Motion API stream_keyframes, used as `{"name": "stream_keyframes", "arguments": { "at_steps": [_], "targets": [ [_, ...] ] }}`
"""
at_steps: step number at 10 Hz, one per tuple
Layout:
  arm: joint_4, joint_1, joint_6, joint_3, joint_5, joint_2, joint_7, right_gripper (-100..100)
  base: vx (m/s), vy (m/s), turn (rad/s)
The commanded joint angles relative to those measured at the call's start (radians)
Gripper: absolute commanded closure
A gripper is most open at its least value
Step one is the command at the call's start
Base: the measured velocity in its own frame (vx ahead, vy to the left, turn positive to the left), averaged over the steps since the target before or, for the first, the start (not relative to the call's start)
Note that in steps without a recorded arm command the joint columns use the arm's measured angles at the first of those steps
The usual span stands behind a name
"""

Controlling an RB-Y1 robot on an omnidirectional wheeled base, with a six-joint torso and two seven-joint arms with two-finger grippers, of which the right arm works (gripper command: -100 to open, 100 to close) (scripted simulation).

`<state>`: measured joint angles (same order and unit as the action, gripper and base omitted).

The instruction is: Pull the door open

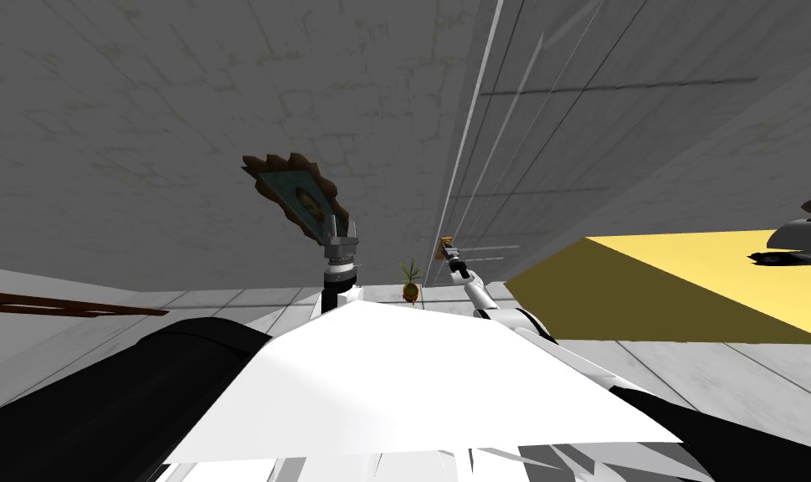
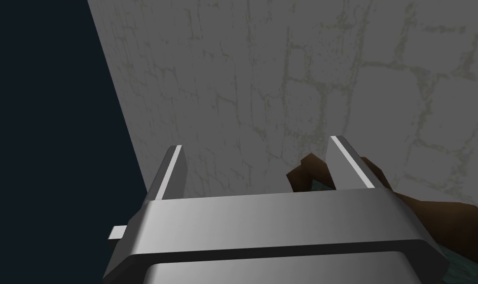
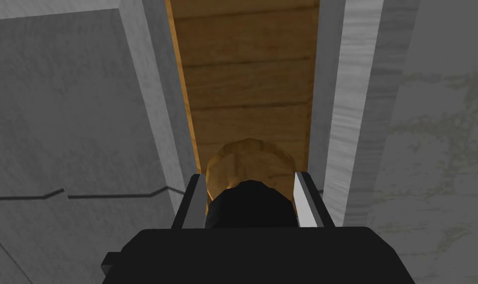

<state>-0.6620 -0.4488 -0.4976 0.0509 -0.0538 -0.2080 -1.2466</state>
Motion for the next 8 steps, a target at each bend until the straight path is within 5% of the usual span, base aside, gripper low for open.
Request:
{"name": "stream_keyframes", "arguments": {
  "at_steps": [1, 8],
  "targets": [
    [-0.001, 0.006, 0.002, 0.005, 0.003, 0.003, 0.017, 100, -0.151, -0.019, 0.015],
    [-0.001, 0.008, 0.002, 0.006, 0.034, -0.002, 0.129, 100, -0.169, -0.023, 0.027]
  ]
}}
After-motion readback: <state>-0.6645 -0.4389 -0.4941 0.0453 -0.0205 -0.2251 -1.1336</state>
